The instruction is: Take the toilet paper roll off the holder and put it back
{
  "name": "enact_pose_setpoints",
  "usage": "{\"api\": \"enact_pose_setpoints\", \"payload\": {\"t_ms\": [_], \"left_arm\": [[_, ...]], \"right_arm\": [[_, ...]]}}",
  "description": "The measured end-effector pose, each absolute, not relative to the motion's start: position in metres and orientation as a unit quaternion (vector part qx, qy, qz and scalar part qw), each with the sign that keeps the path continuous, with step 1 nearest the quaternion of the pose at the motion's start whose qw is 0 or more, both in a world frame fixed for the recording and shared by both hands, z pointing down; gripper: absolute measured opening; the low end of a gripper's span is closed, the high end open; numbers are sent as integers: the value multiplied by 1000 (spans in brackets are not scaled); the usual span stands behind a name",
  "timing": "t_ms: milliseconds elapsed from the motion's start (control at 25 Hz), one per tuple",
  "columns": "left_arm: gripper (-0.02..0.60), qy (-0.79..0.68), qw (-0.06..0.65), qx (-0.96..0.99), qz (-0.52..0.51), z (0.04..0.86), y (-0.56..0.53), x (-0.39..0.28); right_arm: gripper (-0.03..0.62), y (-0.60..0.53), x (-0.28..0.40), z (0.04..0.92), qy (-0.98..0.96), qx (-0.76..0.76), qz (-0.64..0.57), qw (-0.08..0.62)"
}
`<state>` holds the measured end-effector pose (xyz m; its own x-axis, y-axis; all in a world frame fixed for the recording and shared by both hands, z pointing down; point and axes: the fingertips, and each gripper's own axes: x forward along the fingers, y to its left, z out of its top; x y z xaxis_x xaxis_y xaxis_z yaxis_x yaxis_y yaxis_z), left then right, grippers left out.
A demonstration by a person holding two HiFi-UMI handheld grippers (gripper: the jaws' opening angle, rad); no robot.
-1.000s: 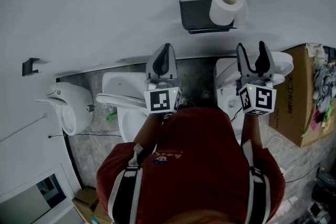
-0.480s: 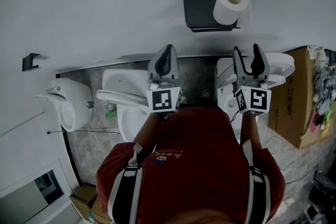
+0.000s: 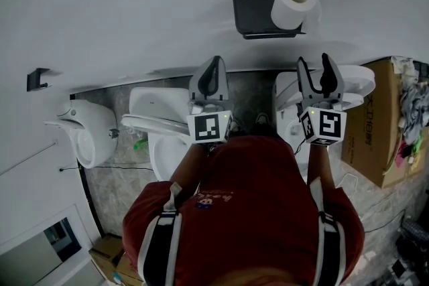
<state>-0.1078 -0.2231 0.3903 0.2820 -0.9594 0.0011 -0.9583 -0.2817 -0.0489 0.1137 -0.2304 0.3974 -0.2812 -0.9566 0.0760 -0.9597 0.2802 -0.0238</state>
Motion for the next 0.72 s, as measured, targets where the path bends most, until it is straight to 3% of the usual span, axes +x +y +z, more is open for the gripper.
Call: {"api": "enact_pose_setpoints", "payload": {"t_ms": [160,320,480,600,720], "left_arm": [[14,598,17,-801,-16,391,-223,-106],[14,599,16,-801,-16,391,-223,-107],[14,601,19,-799,-19,389,-225,-108],[14,599,25,-800,-11,383,-224,-107],[15,599,26,-800,-9,381,-224,-108]], "right_arm": [[239,-233,114,394,-798,601,26,31],[175,-234,114,392,-799,601,19,30],[100,-234,114,385,-795,606,5,21],[9,-231,116,378,-792,611,9,-1],[9,-231,120,375,-789,614,14,-9]]}}
